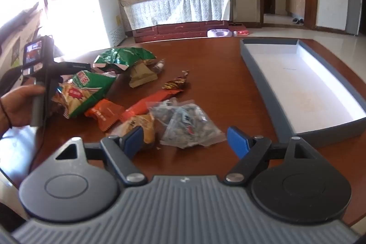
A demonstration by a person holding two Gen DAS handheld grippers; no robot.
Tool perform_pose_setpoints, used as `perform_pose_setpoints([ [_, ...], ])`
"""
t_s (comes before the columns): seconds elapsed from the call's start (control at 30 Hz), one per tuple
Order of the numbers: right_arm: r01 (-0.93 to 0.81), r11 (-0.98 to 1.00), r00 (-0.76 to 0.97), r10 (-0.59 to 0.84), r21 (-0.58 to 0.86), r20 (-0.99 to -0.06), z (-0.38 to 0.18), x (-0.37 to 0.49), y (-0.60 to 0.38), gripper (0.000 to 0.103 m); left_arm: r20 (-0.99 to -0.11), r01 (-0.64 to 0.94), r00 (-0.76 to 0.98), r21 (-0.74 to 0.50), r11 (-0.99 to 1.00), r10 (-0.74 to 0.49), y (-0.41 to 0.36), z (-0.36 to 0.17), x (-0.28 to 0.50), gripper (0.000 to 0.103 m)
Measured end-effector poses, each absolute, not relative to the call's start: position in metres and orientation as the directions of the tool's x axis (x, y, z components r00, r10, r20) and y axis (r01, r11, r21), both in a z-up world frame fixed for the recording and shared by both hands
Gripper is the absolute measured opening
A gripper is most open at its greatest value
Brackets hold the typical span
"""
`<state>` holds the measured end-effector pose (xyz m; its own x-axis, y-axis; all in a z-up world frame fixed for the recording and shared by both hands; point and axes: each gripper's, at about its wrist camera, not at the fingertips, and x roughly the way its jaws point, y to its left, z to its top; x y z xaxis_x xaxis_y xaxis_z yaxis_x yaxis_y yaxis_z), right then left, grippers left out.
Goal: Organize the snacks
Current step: 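Move both tools over the snack pile toward the packets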
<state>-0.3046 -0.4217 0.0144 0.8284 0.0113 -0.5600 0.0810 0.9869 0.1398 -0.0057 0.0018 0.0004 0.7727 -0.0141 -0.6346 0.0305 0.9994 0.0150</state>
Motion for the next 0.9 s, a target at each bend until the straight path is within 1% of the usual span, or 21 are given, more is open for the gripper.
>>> perform_pose_setpoints([
  [0.07,0.079,0.989,0.826,0.005,0.124,-0.564,0.011,-0.303,-0.42,0.082,-0.65,0.095,0.757,0.013,0.995,-0.063,0.006,0.003,-0.006,0.103],
  [0.1,0.073,0.992,0.827,-0.001,0.106,-0.562,0.016,-0.302,-0.415,0.082,-0.657,0.091,0.752,0.016,0.996,-0.058,0.008,0.004,-0.005,0.103],
  [0.13,0.075,0.991,0.82,0.002,0.11,-0.573,0.015,-0.296,-0.413,0.082,-0.649,0.059,0.76,0.025,0.998,-0.028,0.012,0.005,-0.009,0.103],
  [0.17,0.078,0.991,0.822,-0.002,0.11,-0.57,0.015,-0.296,-0.411,0.082,-0.624,0.022,0.781,0.054,0.998,0.017,0.006,0.007,-0.014,0.103],
  [0.2,0.078,0.988,0.814,0.015,0.136,-0.58,0.013,-0.289,-0.415,0.082,-0.601,0.002,0.799,0.056,0.998,0.032,0.008,0.009,-0.021,0.103],
  [0.3,0.078,0.984,0.824,0.029,0.163,-0.566,0.014,-0.29,-0.423,0.082,-0.532,-0.043,0.843,0.085,0.995,0.081,0.009,0.021,-0.044,0.103],
  [0.37,0.074,0.984,0.826,0.033,0.165,-0.563,0.01,-0.287,-0.424,0.082,-0.502,-0.08,0.858,0.071,0.994,0.105,0.04,0.034,-0.067,0.103],
  [0.4,0.067,0.984,0.829,0.036,0.163,-0.558,0.01,-0.288,-0.424,0.082,-0.494,-0.096,0.862,0.063,0.993,0.114,0.042,0.04,-0.076,0.103],
  [0.47,0.047,0.987,0.832,0.047,0.155,-0.552,0.011,-0.29,-0.421,0.082,-0.48,-0.087,0.873,0.028,0.996,0.09,0.045,0.055,-0.096,0.103],
  [0.5,0.037,0.988,0.832,0.051,0.147,-0.552,0.01,-0.29,-0.42,0.082,-0.459,-0.069,0.886,0.01,0.998,0.066,0.044,0.063,-0.109,0.103],
  [0.6,0.014,0.993,0.833,0.054,0.119,-0.55,0.01,-0.292,-0.415,0.082,-0.341,0.001,0.94,0.006,1.0,0.001,0.031,0.089,-0.16,0.103],
  [0.67,0.01,0.993,0.835,0.056,0.117,-0.548,0.009,-0.294,-0.417,0.082,-0.297,0.068,0.953,0.002,0.998,-0.064,0.014,0.101,-0.188,0.103],
  [0.7,0.013,0.993,0.835,0.055,0.118,-0.547,0.01,-0.296,-0.419,0.082,-0.3,0.088,0.95,-0.011,0.996,-0.088,0.005,0.104,-0.196,0.103],
  [0.73,0.017,0.993,0.836,0.052,0.12,-0.546,0.01,-0.297,-0.42,0.082,-0.321,0.111,0.94,-0.032,0.993,-0.115,-0.003,0.108,-0.207,0.103],
  [0.8,0.029,0.991,0.838,0.046,0.129,-0.543,0.01,-0.301,-0.426,0.082,-0.397,0.159,0.903,-0.05,0.986,-0.166,-0.024,0.11,-0.221,0.103],
  [0.83,0.036,0.991,0.84,0.042,0.132,-0.541,0.01,-0.302,-0.429,0.082,-0.422,0.175,0.889,-0.038,0.984,-0.175,-0.034,0.111,-0.229,0.103],
  [0.9,0.048,0.989,0.843,0.036,0.142,-0.536,0.011,-0.307,-0.437,0.082,-0.423,0.162,0.892,-0.034,0.986,-0.161,-0.052,0.104,-0.249,0.103],
])
